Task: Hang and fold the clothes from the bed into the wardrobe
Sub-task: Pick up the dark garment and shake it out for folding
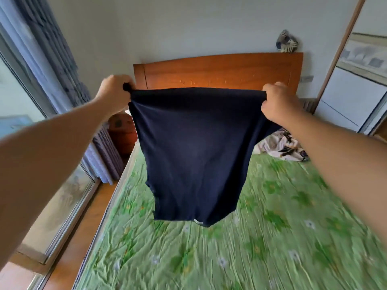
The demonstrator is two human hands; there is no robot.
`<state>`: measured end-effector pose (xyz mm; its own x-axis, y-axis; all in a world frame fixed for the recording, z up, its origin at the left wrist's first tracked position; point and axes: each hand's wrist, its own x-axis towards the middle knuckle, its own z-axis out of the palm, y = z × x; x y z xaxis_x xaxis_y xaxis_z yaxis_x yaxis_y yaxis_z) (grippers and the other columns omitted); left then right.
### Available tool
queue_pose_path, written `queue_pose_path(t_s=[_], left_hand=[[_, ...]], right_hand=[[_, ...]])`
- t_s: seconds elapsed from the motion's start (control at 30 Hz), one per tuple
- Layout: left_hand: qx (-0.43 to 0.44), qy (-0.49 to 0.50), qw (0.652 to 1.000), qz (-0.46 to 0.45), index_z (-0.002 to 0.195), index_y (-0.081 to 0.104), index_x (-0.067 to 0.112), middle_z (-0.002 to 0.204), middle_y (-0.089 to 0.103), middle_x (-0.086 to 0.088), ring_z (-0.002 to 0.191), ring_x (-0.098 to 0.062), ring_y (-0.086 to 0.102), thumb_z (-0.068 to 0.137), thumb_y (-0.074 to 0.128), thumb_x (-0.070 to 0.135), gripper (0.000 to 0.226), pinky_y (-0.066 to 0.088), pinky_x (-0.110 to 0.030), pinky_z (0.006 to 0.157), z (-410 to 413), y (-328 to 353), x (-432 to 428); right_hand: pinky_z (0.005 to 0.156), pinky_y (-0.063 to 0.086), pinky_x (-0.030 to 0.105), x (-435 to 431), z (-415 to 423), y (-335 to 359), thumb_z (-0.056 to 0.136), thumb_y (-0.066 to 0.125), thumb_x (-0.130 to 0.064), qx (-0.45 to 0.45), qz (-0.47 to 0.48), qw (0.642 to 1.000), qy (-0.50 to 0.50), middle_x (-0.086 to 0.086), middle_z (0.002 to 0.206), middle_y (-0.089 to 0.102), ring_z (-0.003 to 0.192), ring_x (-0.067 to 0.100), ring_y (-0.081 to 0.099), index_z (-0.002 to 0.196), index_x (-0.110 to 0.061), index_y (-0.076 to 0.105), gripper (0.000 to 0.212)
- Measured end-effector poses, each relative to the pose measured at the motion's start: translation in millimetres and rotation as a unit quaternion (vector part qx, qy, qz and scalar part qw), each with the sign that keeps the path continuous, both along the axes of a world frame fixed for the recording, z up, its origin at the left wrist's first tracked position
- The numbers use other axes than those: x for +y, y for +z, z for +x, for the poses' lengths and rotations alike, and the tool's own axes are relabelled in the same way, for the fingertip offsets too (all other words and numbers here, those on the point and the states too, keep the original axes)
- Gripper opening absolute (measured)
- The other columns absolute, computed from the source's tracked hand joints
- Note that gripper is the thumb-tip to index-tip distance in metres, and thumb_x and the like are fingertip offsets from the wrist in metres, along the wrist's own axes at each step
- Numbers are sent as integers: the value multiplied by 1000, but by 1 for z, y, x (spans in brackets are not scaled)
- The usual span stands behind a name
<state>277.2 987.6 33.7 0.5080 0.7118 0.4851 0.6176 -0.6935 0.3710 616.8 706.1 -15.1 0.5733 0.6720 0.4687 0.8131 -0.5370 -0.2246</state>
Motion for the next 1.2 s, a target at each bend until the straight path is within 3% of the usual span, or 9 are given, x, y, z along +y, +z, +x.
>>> queue_pose_path(t_s=[0.1, 0.23, 0.37, 0.5, 0.6, 0.77, 0.93, 1.03, 1.2], left_hand=[[-27, -14, 999, 20, 79, 69, 16, 82, 67, -5, 83, -27, 62, 76, 51, -9, 31, 44, -29, 71, -8, 17, -12], [7, -34, 999, -21, 74, 68, 15, 84, 72, -9, 83, -30, 65, 72, 53, -12, 32, 54, -36, 76, -32, -29, -43], [75, -103, 991, -44, 68, 67, 18, 77, 69, -6, 78, -29, 64, 66, 53, -16, 37, 44, -28, 71, -67, -139, -79], [176, -158, 965, -115, 72, 72, 11, 82, 67, -7, 84, -31, 66, 65, 54, -18, 35, 48, -31, 78, -109, -294, -117], [269, -196, 925, -184, 82, 75, 13, 95, 69, -7, 96, -32, 65, 68, 52, -15, 38, 50, -36, 85, -145, -419, -157], [469, -178, 826, -258, 130, 60, 29, 136, 53, 4, 123, -17, 54, 95, 44, 9, 43, 41, -24, 95, -216, -600, -249], [628, -192, 710, -253, 141, 50, 30, 152, 41, 5, 140, -17, 40, 95, 47, 28, 46, 41, -35, 110, -260, -683, -306], [583, -154, 760, -243, 130, 56, 31, 141, 48, 6, 127, -20, 51, 93, 48, 38, 38, 48, -35, 97, -258, -685, -317], [353, -21, 878, -322, 122, 60, 20, 122, 54, -7, 108, -33, 58, 87, 64, 27, 36, 51, -42, 87, -206, -680, -300]], right_hand=[[72, 44, 38, -15, -5, 23, 88, 55, -3, -28, 16, 999, -1, 18, 109, 54, 96, 40, 57, 107, -5, 58, 19], [75, 49, 44, -52, -32, -16, 84, 55, -3, -20, -16, 999, 22, 15, 101, 52, 93, 40, 57, 101, -5, 56, 17], [70, 45, 39, -84, -66, -114, 84, 59, -6, 7, -140, 990, 19, 11, 105, 57, 95, 37, 61, 108, -11, 60, 24], [59, 42, 36, -123, -114, -254, 83, 60, -4, 68, -235, 969, 31, -2, 87, 39, 77, 30, 59, 96, -18, 56, 20], [61, 38, 36, -163, -158, -369, 83, 59, -7, 69, -321, 944, 46, 2, 96, 45, 81, 33, 61, 99, -19, 56, 20], [69, 31, 37, -237, -228, -532, 84, 51, 0, 102, -474, 869, 99, 1, 96, 33, 95, 29, 58, 96, -22, 42, 26], [74, 35, 35, -294, -266, -630, 87, 47, -1, 200, -542, 809, 108, -4, 95, 38, 108, 26, 57, 107, -22, 53, 30], [68, 39, 35, -297, -261, -643, 91, 46, -10, 232, -499, 831, 83, -2, 96, 49, 101, 27, 61, 101, -22, 53, 16], [67, 48, 38, -249, -227, -638, 96, 44, -19, 227, -424, 872, 90, -1, 89, 48, 91, 29, 61, 97, -18, 54, 9]])
